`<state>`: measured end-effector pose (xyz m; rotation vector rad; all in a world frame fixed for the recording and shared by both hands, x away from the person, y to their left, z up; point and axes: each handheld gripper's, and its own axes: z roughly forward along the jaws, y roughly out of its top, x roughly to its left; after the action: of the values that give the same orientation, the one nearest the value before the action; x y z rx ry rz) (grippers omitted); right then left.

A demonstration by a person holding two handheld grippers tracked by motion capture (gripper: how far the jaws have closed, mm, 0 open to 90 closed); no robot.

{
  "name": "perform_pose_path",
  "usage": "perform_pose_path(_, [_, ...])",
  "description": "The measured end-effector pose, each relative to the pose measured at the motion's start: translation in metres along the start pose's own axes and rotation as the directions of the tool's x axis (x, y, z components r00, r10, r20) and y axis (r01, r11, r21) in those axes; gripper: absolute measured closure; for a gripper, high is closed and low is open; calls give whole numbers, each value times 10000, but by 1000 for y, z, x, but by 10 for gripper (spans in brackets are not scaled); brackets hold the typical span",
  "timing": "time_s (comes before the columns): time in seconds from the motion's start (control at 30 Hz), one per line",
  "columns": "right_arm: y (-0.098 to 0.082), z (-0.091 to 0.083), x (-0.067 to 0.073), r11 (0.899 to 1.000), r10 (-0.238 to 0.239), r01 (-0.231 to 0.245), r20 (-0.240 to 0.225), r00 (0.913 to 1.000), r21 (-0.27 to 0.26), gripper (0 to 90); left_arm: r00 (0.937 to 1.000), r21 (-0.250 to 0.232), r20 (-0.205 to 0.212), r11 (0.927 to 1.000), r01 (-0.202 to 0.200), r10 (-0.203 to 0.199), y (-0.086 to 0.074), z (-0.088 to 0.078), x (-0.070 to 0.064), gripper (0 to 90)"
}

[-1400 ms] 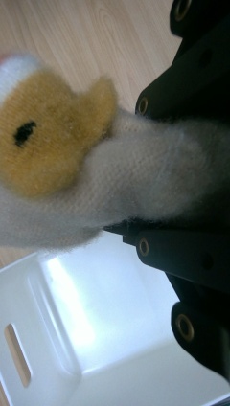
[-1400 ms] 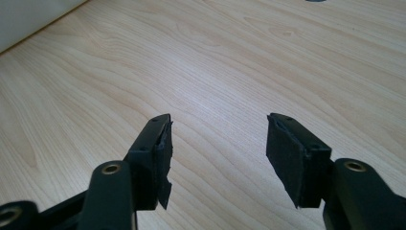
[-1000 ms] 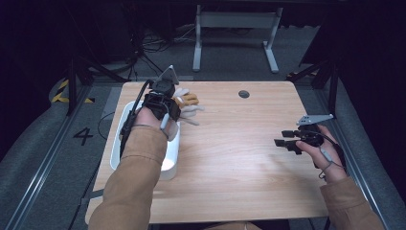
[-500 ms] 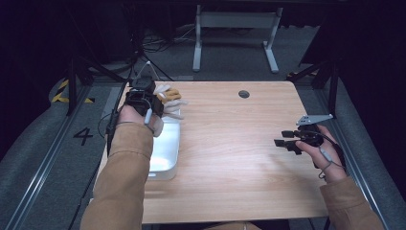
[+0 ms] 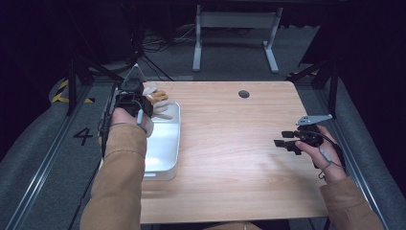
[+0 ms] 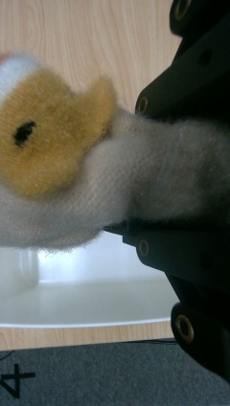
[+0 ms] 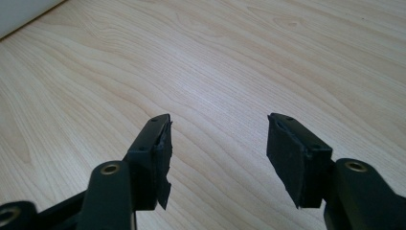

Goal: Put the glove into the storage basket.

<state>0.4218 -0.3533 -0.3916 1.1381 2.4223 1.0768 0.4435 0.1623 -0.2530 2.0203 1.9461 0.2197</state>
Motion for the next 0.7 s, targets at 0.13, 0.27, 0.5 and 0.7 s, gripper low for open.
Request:
perform_pose_path(0.13, [0,0,0,10000,1,-1,-4,10000,-3,424,9996,-97,19,9996,269,-269,-1,4,6,700])
perform_pose_path(0.27, [0,1,0,10000,-19,19,-11,10000,12,424,9985,-69,207,9986,516,-514,-1,12,7,699])
perform_pose_path(0.5, [0,0,-1,10000,27,-27,-33,10000,-12,423,9959,-235,88,9956,904,-902,-3,33,9,697])
perform_pose_path(0.7, [0,-1,-1,10000,33,-33,2,10000,-16,422,9935,-134,365,9940,1083,-1077,-11,51,12,696])
